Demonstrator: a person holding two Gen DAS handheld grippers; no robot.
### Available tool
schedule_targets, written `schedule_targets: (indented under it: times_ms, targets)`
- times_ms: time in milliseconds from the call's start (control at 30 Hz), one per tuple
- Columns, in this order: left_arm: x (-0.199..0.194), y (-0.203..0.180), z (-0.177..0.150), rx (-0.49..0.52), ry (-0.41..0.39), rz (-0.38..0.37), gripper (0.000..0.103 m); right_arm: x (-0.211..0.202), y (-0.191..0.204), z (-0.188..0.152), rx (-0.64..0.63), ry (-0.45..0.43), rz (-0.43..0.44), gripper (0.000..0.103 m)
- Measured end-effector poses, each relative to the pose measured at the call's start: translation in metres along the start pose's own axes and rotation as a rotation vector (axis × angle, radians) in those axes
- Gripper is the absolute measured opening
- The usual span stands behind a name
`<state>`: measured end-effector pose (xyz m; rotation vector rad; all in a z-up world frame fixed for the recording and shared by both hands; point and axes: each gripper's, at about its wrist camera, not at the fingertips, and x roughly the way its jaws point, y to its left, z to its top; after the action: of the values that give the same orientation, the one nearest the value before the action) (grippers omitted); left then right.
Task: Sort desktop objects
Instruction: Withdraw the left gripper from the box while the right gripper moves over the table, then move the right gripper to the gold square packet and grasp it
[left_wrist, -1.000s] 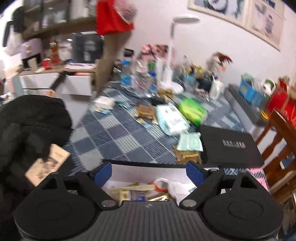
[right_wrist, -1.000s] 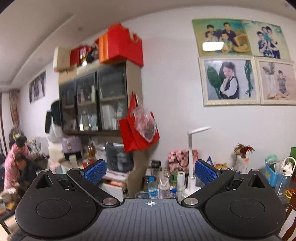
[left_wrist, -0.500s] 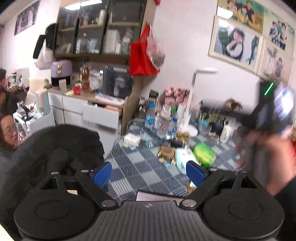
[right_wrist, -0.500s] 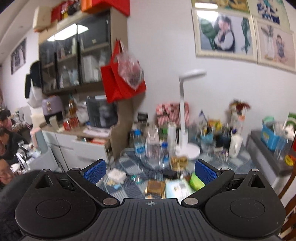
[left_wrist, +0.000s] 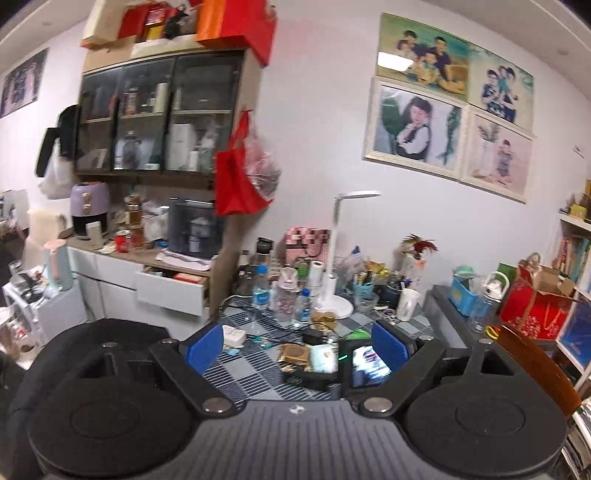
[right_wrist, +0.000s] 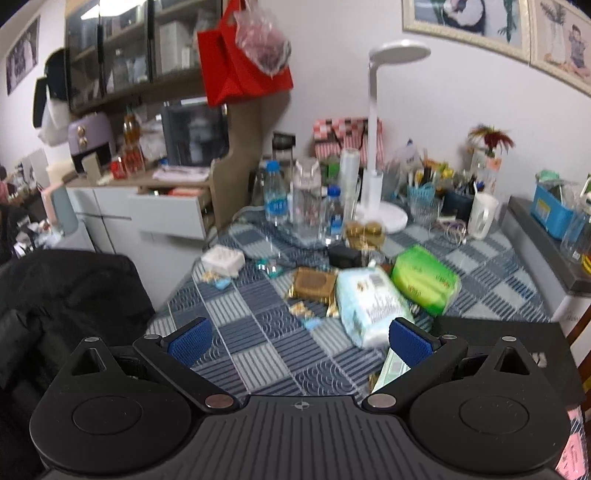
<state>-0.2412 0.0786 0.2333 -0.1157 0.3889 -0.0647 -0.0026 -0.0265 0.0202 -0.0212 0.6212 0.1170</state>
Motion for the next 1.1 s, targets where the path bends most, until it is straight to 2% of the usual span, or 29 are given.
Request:
schedule_targets:
  times_ms: [167, 533, 867, 1100]
  targets:
    - [0.03, -0.012, 0.0, -0.028, 0.053, -0.052, 0.103, 0.016, 0.009, -0.016, -0.004, 0.048, -0.007, 0.103]
    - [0.063, -0.033, -0.018, 0.03, 0.157, -0.104, 0.103, 0.047, 0.015, -0.039, -0.013, 0.129, -0.027, 0.103]
    - [0.088, -0.034, -0.033, 0.035, 0.21, -0.109, 0.103, 0.072, 0.012, -0.042, -0.013, 0.16, -0.031, 0.103]
    - [0.123, -0.013, -0.039, -0.01, 0.253, -0.086, 0.103, 0.098, 0.01, -0.037, -0.032, 0.178, -0.032, 0.103]
